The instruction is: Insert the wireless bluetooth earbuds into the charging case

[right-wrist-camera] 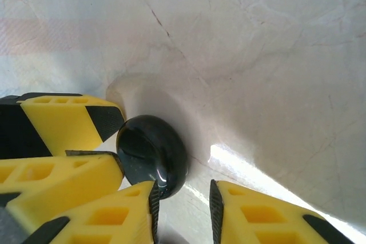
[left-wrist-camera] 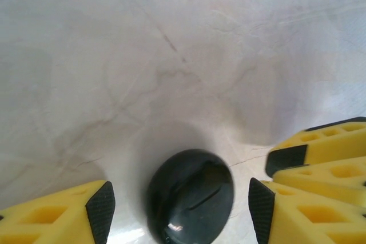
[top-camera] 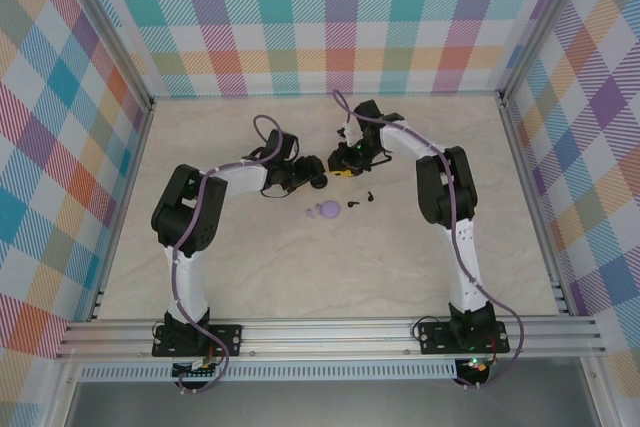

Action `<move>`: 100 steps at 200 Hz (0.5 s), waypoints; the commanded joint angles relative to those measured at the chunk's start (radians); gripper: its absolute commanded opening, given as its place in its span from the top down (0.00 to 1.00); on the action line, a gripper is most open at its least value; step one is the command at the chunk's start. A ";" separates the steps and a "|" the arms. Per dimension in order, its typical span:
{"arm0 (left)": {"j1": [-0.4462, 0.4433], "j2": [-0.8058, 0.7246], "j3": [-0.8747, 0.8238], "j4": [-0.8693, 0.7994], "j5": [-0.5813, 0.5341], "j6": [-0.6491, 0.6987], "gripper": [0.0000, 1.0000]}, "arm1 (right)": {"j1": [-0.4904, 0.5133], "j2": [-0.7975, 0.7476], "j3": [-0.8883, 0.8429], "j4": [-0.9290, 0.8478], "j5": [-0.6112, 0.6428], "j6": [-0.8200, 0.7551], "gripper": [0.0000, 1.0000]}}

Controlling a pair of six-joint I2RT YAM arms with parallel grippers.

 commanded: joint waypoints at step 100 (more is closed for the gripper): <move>0.030 -0.049 -0.174 0.141 0.132 -0.114 0.52 | 0.007 0.057 0.081 -0.021 -0.115 0.019 0.69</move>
